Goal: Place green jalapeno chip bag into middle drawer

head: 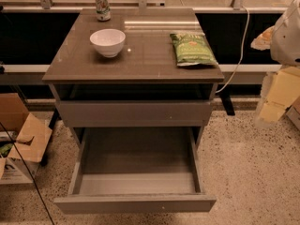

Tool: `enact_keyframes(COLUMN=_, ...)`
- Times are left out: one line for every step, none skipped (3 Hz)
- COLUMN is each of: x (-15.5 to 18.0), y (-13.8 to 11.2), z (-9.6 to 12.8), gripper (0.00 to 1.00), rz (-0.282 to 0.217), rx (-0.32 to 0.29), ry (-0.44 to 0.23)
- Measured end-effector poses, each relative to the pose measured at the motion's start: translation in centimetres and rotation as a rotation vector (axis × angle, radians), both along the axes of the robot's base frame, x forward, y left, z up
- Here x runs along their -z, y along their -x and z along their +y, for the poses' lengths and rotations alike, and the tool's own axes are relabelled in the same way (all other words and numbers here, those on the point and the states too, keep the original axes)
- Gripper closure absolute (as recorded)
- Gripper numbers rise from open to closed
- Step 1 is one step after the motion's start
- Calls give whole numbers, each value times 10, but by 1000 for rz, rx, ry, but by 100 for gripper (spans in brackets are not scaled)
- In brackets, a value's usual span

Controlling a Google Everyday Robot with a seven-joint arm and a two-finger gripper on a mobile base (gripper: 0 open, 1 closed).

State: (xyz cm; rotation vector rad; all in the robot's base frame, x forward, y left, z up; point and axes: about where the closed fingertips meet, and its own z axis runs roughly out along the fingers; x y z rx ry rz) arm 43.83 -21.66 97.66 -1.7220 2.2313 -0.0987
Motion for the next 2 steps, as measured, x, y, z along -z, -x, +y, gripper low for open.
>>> enact_keyframes(x=-1, y=0, z=0, gripper=0, rz=-4, rx=2, ry=-3)
enact_keyframes(x=-1, y=-13, z=11, gripper=0, rz=-40, rx=41, ry=-90)
